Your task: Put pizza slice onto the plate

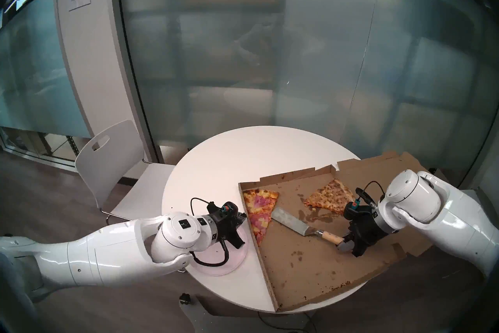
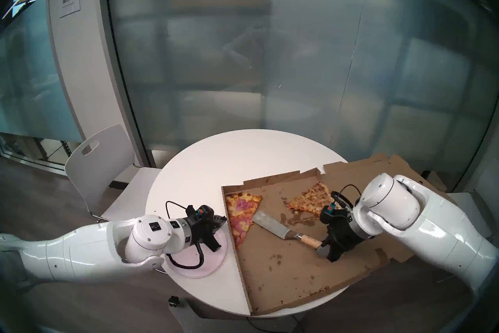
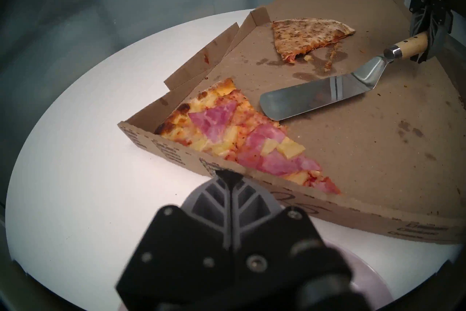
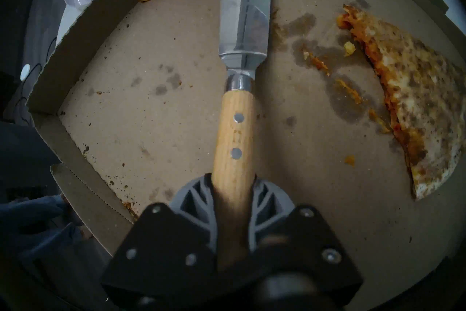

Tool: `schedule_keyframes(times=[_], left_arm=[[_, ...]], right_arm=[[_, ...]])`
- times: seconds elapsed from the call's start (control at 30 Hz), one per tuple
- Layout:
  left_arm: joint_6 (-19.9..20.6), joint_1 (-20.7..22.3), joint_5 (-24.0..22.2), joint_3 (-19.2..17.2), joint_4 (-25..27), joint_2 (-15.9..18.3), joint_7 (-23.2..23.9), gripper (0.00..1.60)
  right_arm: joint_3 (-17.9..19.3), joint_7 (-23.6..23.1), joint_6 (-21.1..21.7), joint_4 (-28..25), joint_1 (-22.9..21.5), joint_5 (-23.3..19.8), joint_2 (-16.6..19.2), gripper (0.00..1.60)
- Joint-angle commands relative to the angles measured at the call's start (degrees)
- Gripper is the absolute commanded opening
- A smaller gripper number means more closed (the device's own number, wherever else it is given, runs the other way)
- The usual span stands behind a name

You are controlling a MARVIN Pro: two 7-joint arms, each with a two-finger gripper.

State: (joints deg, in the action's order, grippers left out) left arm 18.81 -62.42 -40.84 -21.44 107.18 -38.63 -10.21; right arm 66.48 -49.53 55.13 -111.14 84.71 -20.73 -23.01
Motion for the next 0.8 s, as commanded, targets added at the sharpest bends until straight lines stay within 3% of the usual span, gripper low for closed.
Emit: schedule_keyframes(times=[0.0,0.77], left_arm=[[-0.61,-0.43,-0.15,-0.01,0.29,-0.73,-0.49,0.00],[0.80,-0.91,0.45,1.31,0.48,-2.40,-1.27,0.00]], right_arm=[[-1.05,-3.00,-0.13,0.08,-3.14,-0.17,0.74,0.00],[-8.06,-4.35,-0.20,3.68,-9.96,0.67,0.76,0.00]])
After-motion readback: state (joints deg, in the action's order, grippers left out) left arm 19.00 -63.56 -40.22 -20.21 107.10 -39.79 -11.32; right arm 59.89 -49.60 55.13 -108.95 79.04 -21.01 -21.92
